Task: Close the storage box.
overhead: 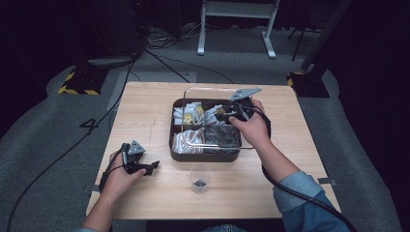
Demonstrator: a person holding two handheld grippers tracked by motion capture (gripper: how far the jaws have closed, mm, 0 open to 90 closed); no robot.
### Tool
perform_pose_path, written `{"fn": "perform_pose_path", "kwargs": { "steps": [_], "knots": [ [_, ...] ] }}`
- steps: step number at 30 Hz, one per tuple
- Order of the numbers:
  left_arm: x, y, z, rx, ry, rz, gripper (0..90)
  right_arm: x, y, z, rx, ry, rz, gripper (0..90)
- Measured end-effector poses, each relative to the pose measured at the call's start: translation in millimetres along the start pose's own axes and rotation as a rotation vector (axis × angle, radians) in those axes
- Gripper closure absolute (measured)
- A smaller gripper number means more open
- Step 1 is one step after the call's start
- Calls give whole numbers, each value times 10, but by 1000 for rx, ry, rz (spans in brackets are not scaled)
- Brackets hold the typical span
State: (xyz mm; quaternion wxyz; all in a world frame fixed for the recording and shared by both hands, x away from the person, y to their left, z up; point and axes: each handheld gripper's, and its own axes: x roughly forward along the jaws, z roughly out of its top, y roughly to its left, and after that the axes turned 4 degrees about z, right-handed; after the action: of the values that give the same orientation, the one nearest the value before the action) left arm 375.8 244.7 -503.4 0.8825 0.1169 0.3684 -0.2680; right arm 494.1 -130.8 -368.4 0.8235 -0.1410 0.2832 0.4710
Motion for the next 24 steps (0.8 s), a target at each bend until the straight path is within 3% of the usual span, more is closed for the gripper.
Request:
{"fn": "perform_pose_path", "kwargs": {
  "steps": [12,24],
  "knots": [
    [-3,10,-2,-9,-3,-7,200,369,65,-58,-8,44,-4,589],
    [-6,19,-2,-12,-2,-15,200,580,62,-103,-19,69,-6,588]
  ]
}}
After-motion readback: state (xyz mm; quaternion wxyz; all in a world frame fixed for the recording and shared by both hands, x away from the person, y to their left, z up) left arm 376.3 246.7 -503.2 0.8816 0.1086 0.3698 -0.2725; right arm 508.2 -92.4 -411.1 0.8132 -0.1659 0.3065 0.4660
